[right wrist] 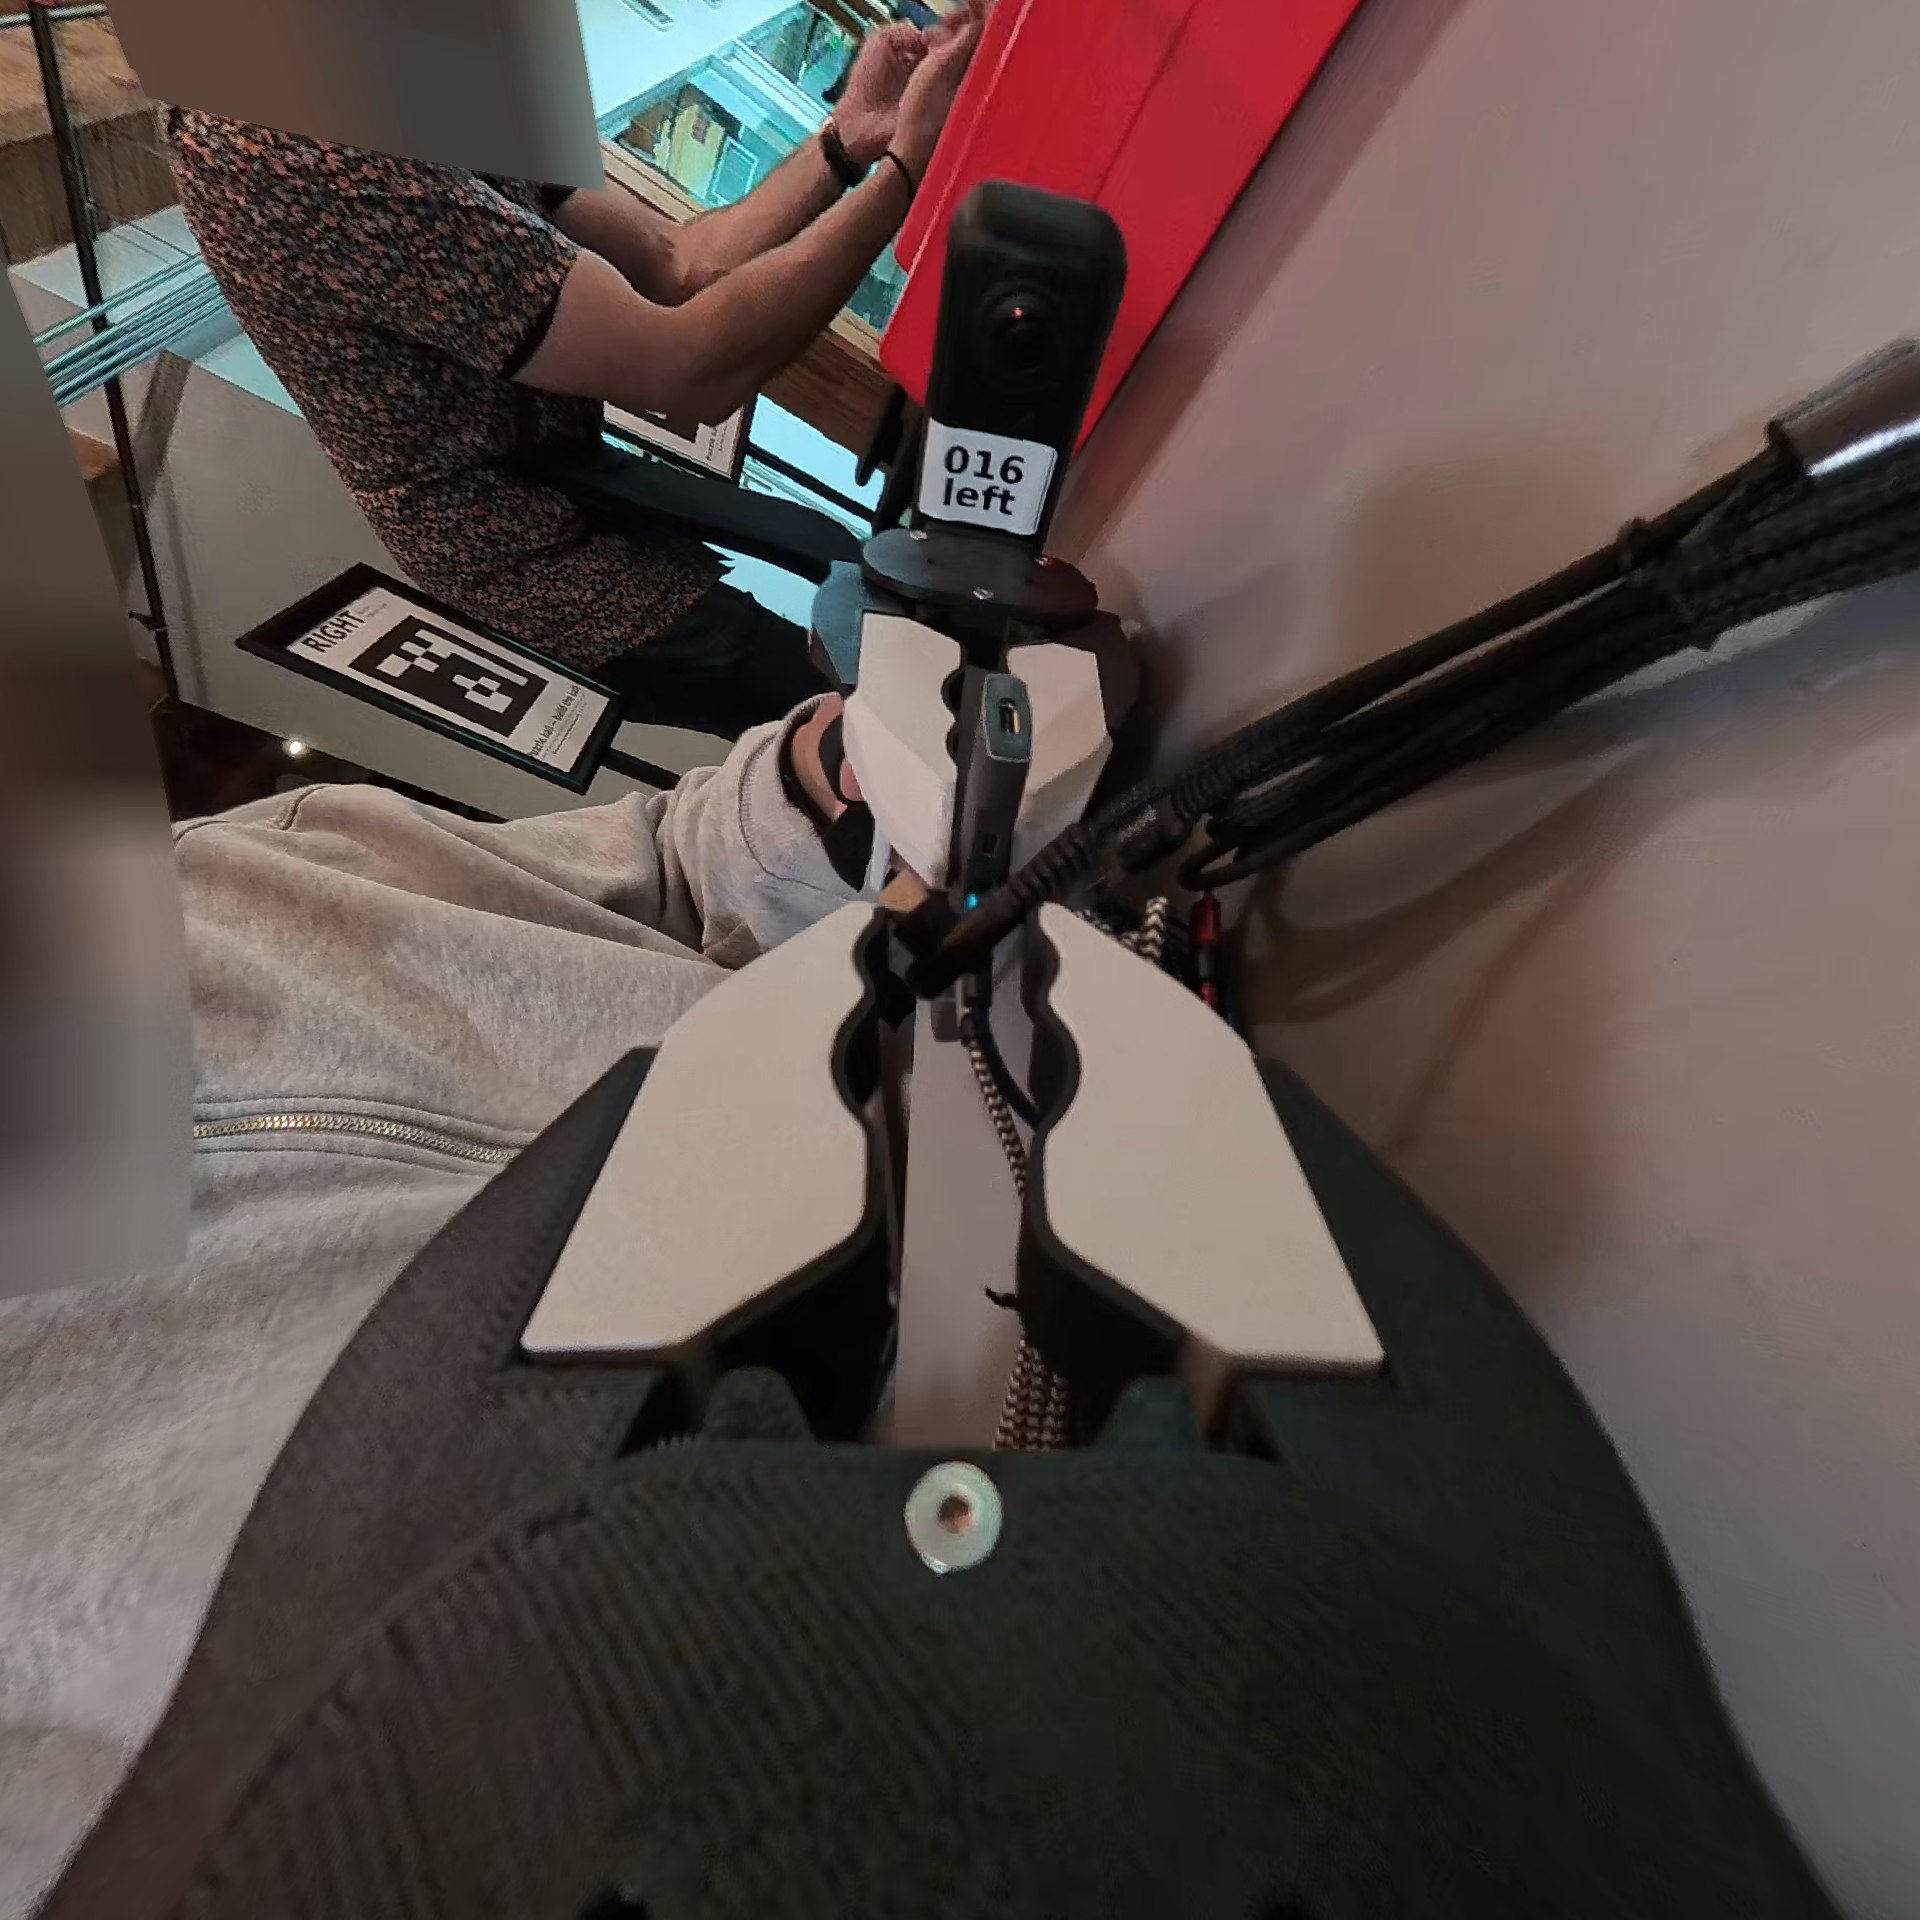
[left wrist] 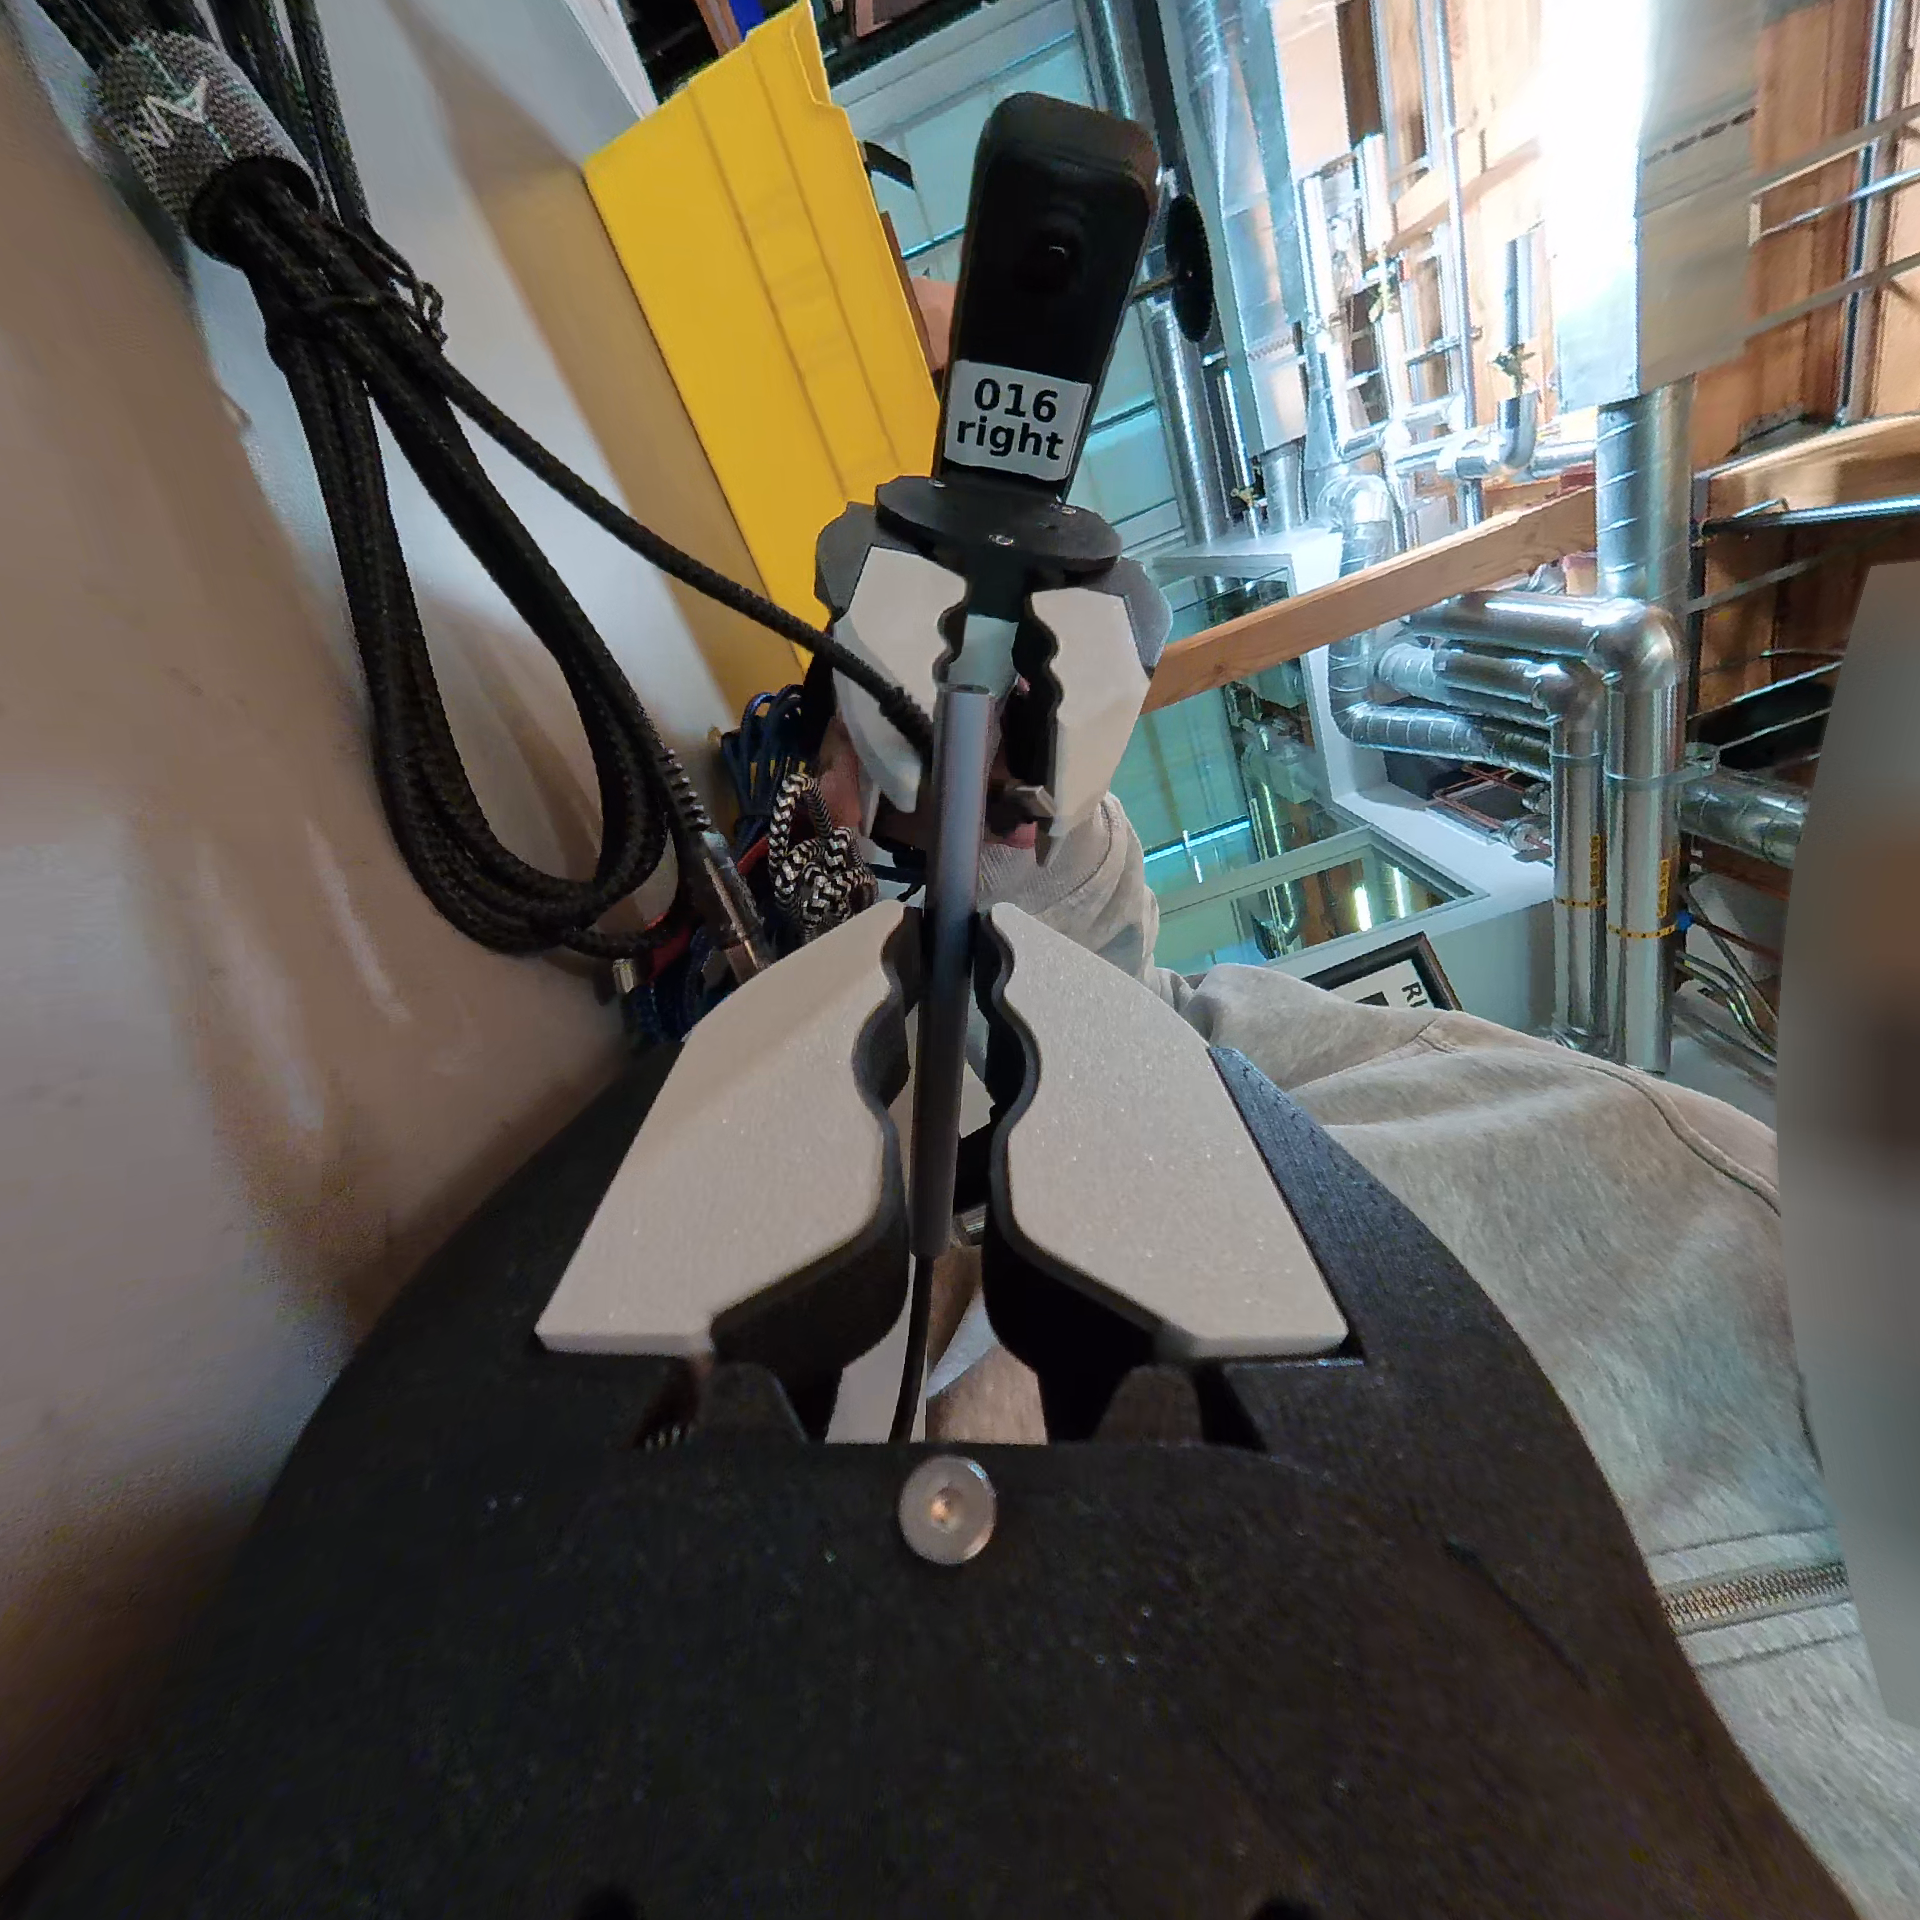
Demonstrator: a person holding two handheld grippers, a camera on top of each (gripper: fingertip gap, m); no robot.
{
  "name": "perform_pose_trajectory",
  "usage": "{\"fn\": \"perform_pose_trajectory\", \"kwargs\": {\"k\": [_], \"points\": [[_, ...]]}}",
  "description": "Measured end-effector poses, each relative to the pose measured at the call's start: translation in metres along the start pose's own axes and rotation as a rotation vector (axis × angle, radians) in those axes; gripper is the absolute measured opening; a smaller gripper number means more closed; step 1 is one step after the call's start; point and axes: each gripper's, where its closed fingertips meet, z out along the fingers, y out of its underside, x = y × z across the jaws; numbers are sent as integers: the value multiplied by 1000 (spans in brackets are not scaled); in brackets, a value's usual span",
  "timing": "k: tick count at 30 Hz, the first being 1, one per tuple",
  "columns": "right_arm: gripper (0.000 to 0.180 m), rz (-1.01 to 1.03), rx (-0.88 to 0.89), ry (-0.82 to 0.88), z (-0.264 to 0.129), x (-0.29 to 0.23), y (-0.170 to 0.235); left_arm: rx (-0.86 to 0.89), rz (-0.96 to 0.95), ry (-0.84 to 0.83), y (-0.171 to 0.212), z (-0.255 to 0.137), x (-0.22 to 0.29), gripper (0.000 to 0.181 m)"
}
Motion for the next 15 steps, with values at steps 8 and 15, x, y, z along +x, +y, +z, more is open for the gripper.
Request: {"fn": "perform_pose_trajectory", "kwargs": {"k": [8,15], "points": [[23,-152,-41,261,4,15,-4,3,1,2,0,0,0,9],[22,-332,-39,497,4,17,-15,59,-76,92,-8,-5,7,10]]}}
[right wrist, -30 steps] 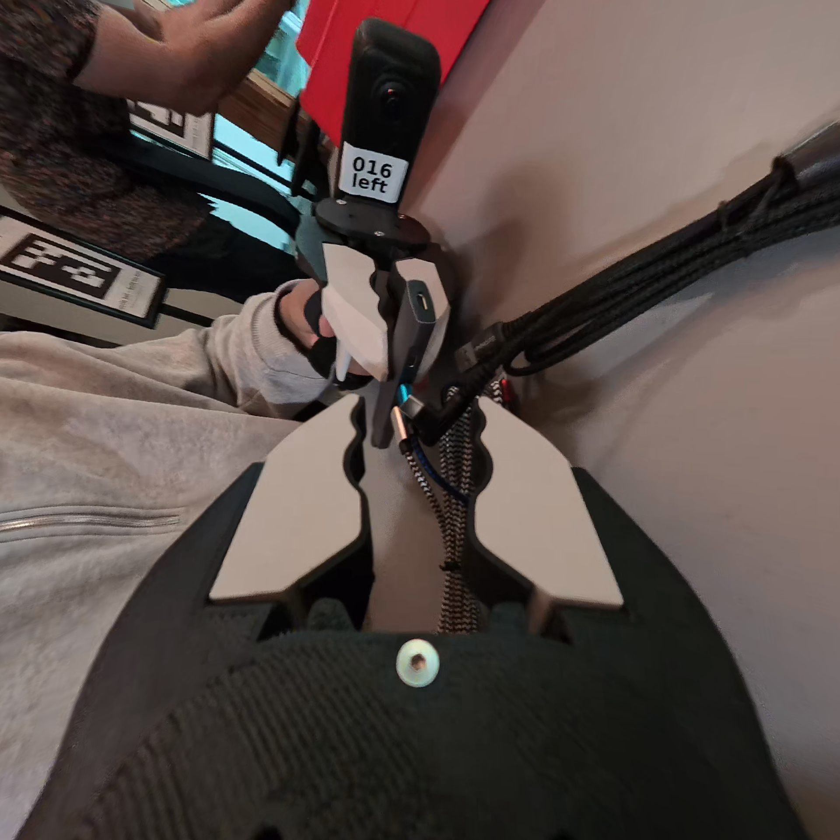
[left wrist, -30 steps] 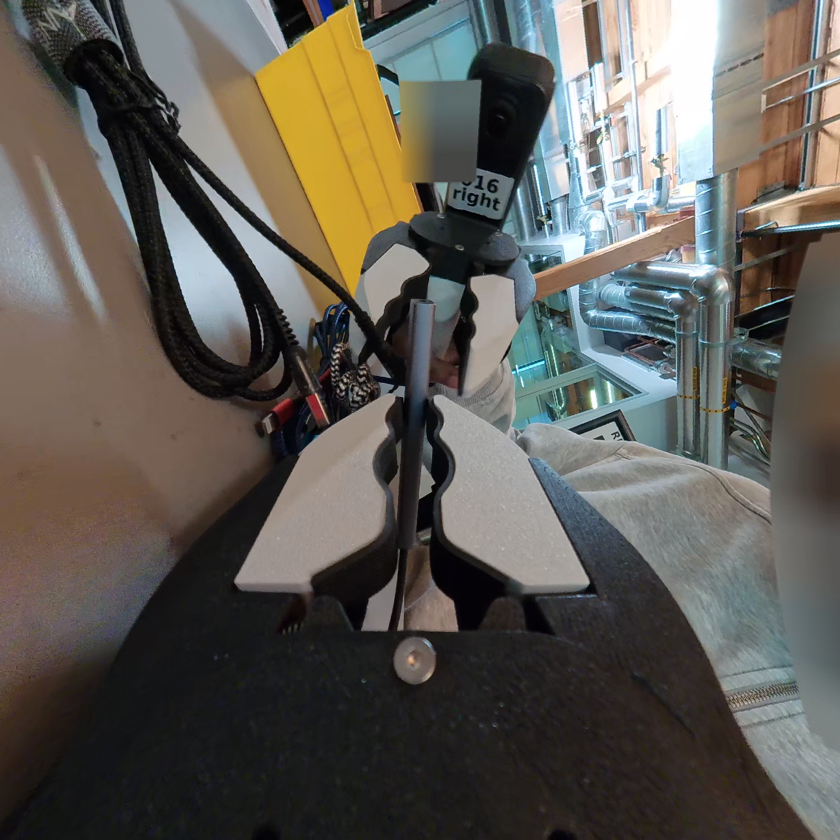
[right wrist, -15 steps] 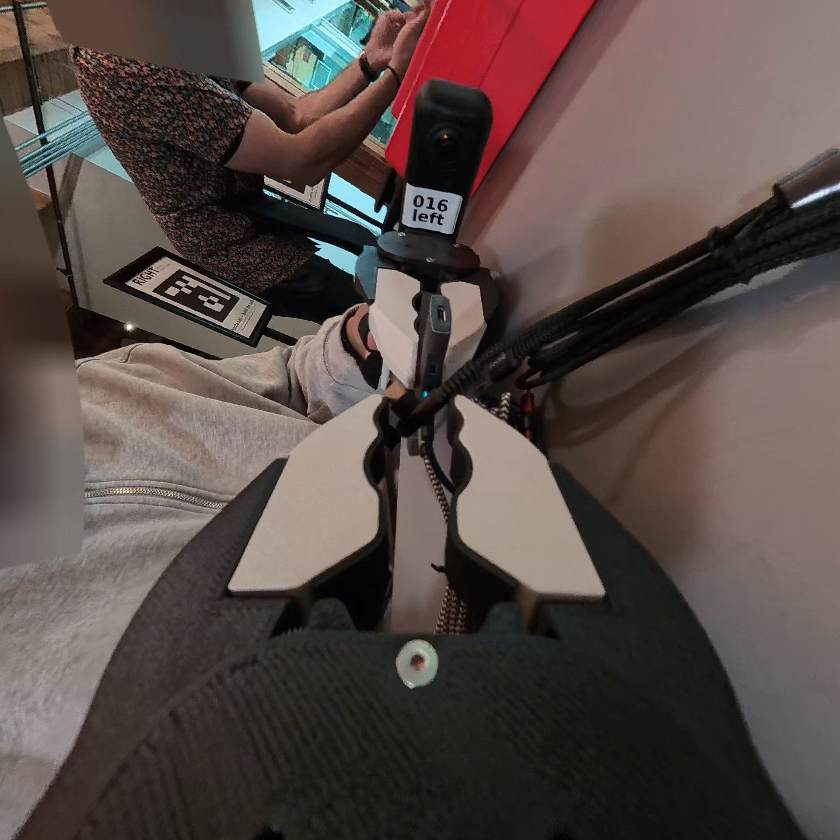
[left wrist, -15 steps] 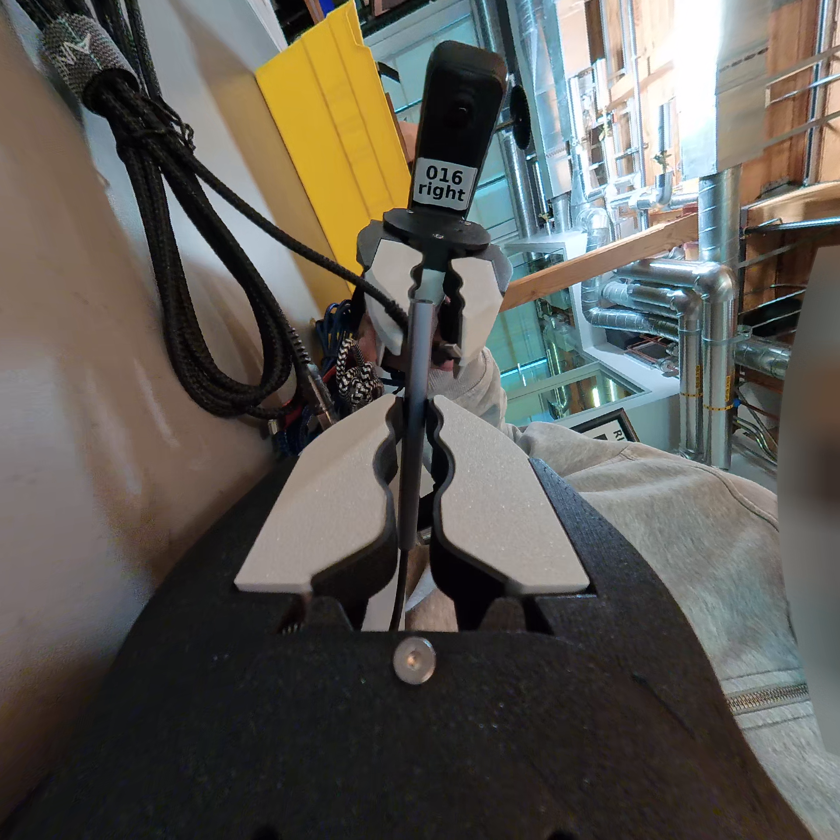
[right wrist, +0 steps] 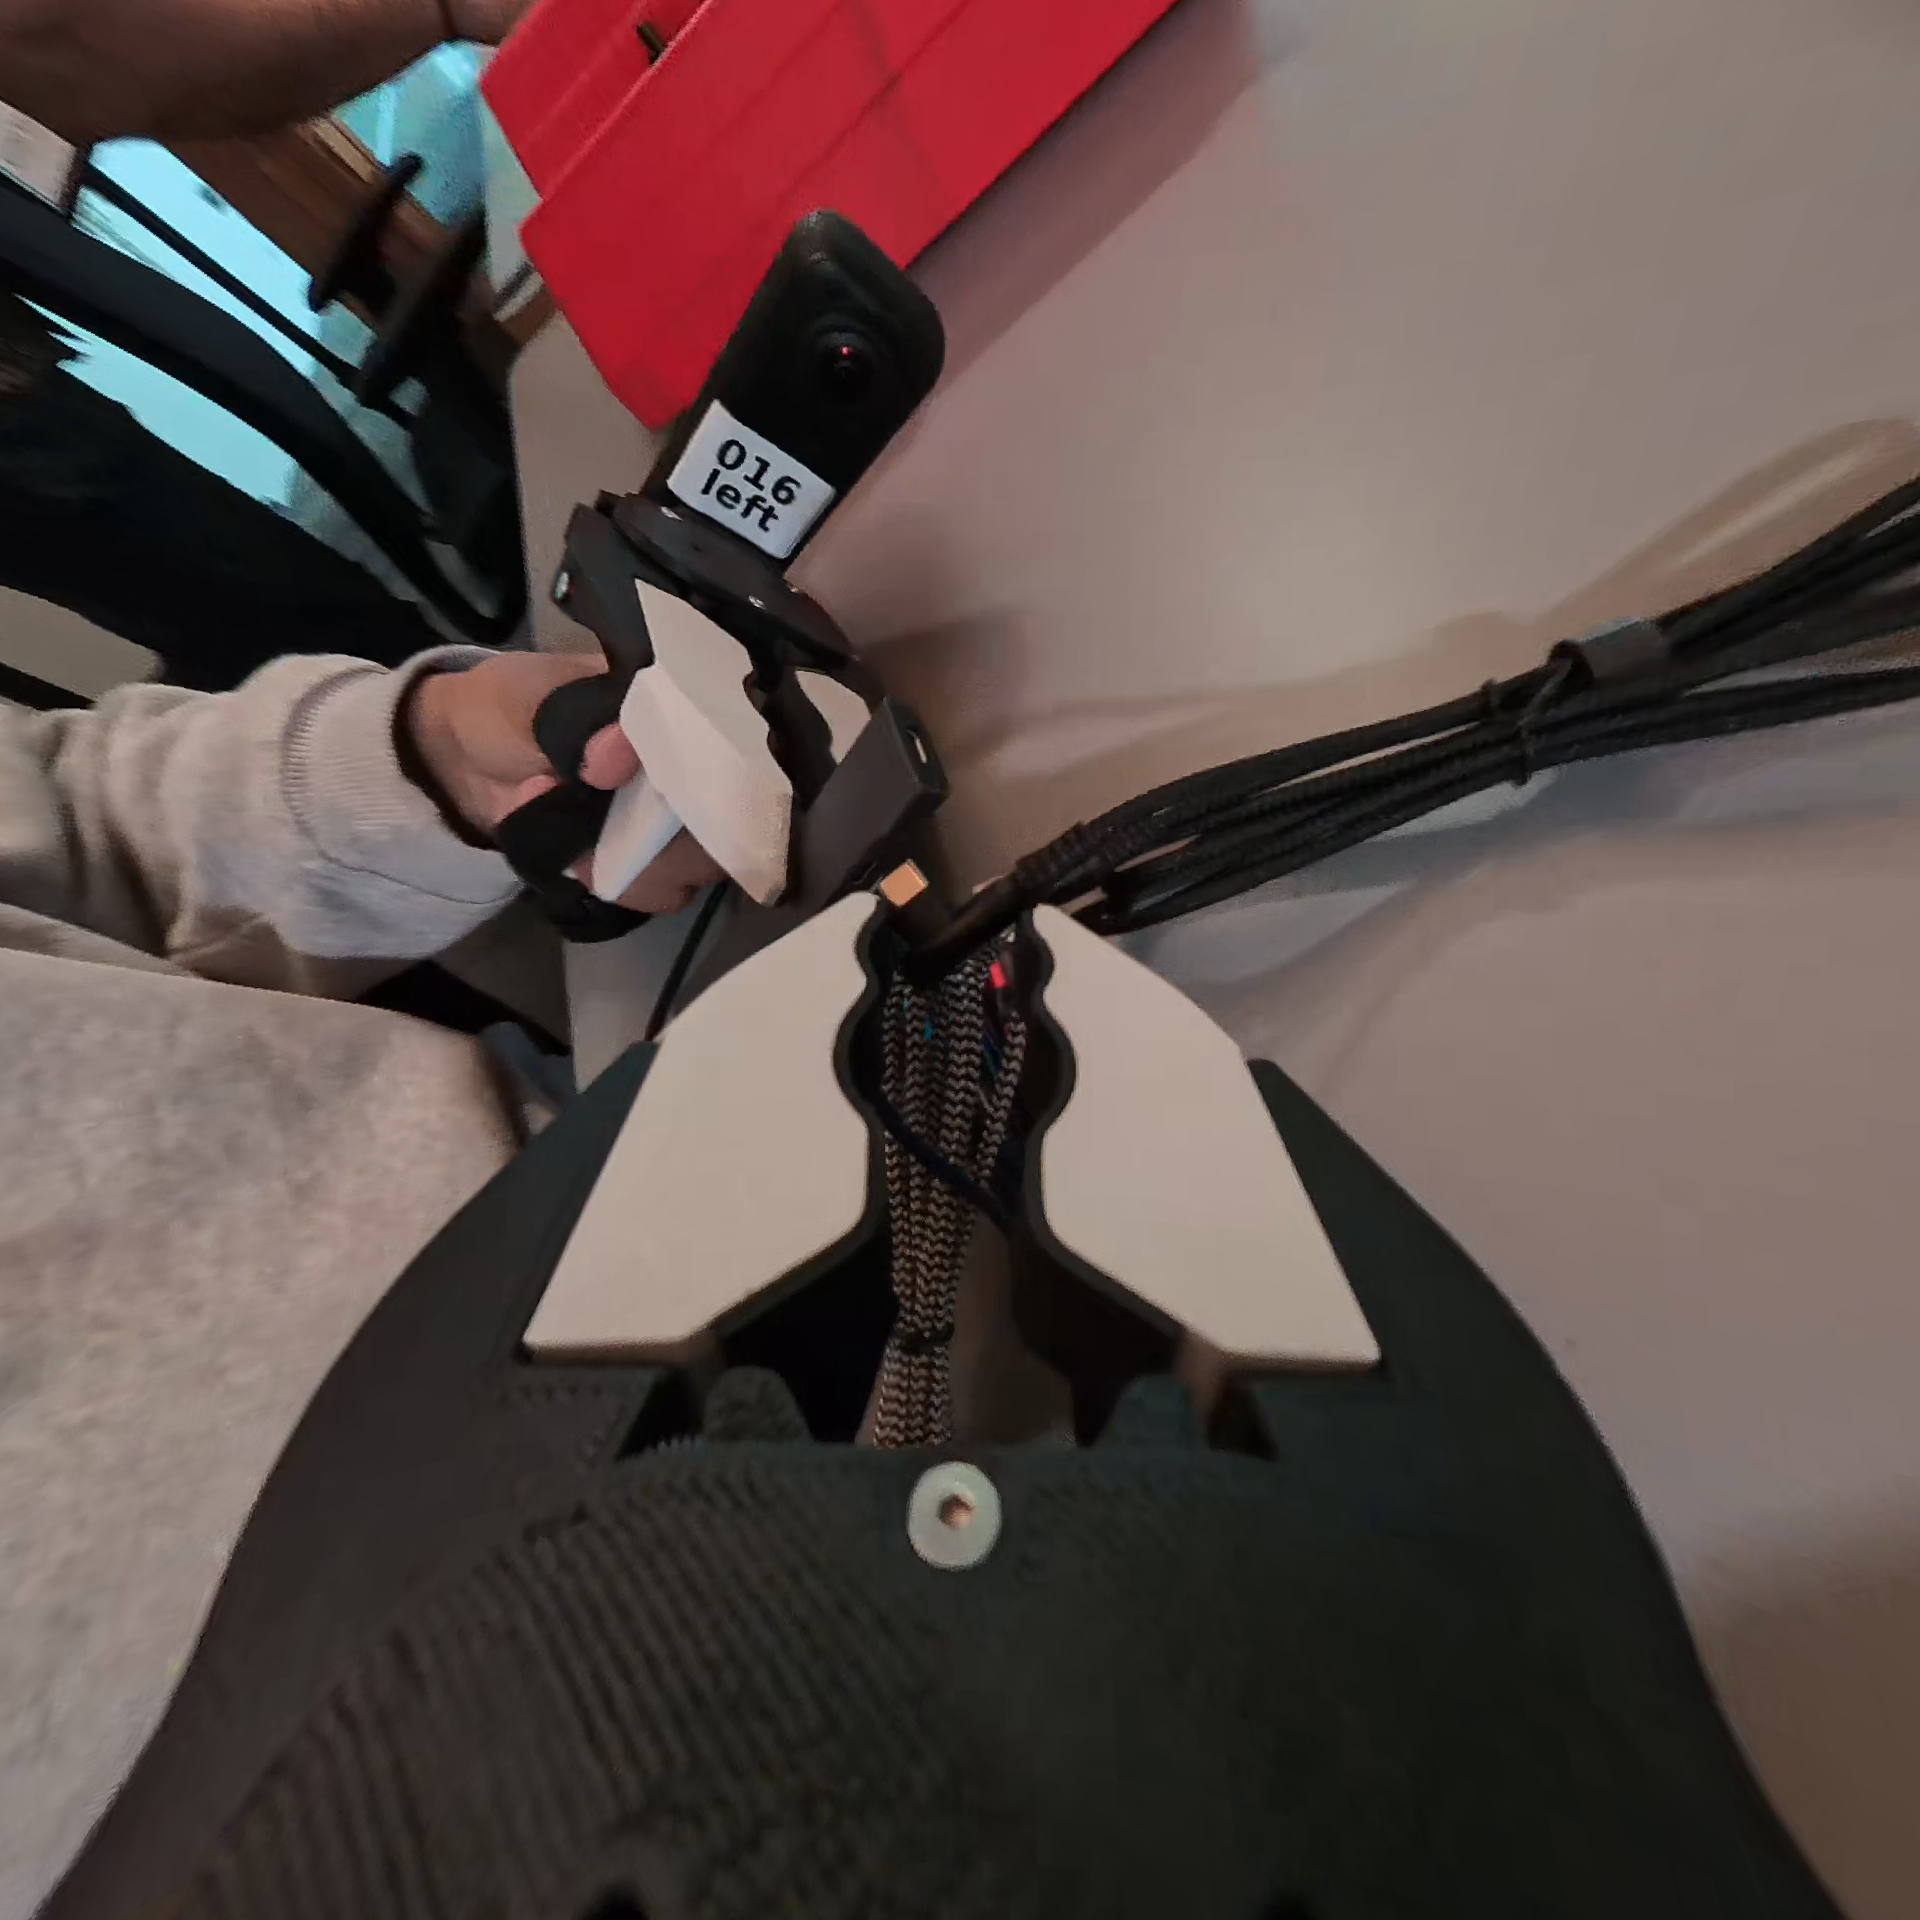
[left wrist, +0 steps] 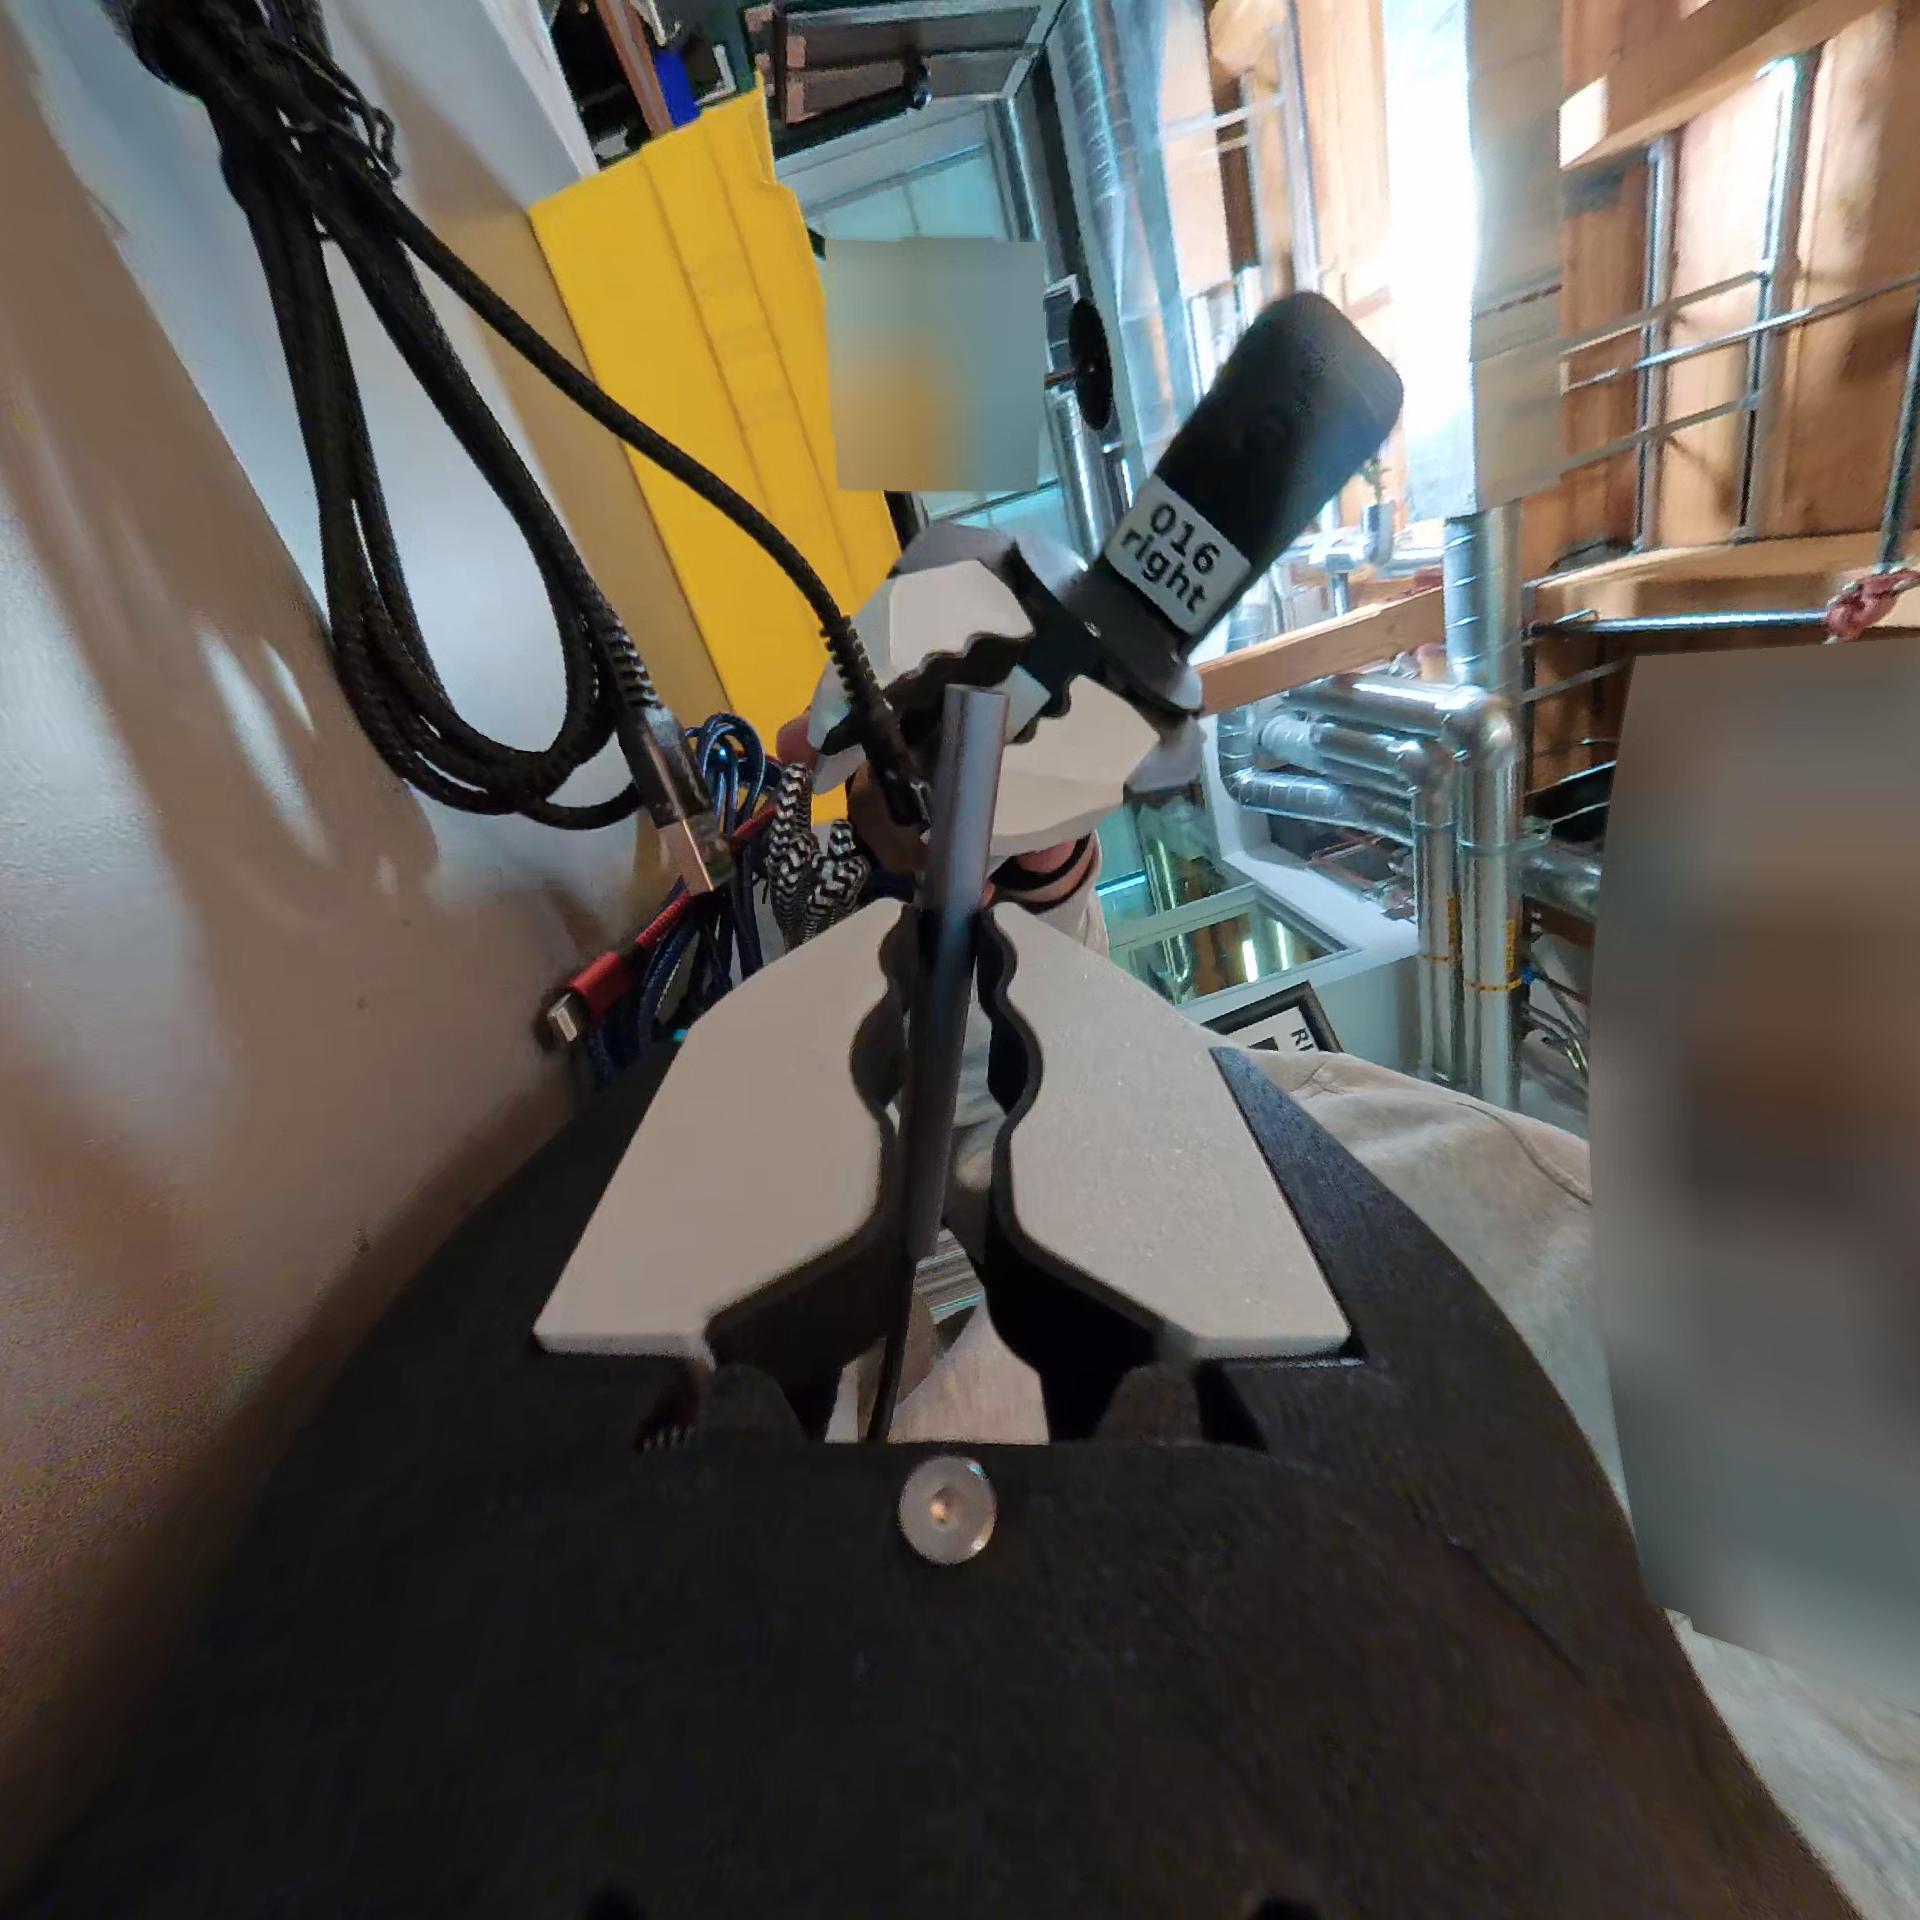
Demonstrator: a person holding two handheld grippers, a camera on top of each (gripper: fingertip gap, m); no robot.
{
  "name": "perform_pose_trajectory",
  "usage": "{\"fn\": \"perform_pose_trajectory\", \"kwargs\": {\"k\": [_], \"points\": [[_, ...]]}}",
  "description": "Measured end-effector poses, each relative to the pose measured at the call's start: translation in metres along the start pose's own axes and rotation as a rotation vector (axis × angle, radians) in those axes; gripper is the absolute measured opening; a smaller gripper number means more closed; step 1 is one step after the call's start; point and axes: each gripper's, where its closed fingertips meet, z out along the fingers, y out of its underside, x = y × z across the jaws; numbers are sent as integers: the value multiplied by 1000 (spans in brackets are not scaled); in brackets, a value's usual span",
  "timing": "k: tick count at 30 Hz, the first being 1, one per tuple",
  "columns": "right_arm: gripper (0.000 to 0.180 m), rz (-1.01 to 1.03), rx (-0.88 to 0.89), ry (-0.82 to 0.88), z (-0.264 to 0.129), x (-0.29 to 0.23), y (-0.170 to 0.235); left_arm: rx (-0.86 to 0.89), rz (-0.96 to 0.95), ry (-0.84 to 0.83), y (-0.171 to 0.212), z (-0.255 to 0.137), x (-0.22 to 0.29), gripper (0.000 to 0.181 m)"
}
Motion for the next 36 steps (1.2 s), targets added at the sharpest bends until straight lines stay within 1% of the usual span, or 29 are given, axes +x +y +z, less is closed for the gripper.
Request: {"fn": "perform_pose_trajectory", "kwargs": {"k": [5,8,11,13,18,20,21,26,31,33,36], "points": [[24,-211,-35,209,4,-1,-4,20,-10,5,-3,-2,0,10],[23,-276,-43,277,2,-1,-5,25,-8,-3,-3,-1,-1,10],[23,-292,-28,277,1,-1,-6,39,-10,-6,-5,-2,-2,10],[23,-276,-7,249,-1,-3,-8,50,-24,6,-7,-3,-1,9],[20,-265,35,239,-4,-2,-12,46,-33,22,-7,-3,0,10],[10,-288,40,251,-4,-3,-13,45,-34,24,-7,-3,1,10],[0,-300,47,266,-5,-3,-15,44,-34,24,-7,-3,1,10],[0,-316,18,277,-4,-3,-11,44,-33,23,-7,-3,0,10],[0,-248,29,290,-8,13,-10,40,-34,24,-6,-3,1,10],[1,-227,47,291,-12,18,-11,24,-62,25,-2,-3,1,10],[9,-205,56,266,-15,20,-13,7,-131,28,14,1,4,12]]}}
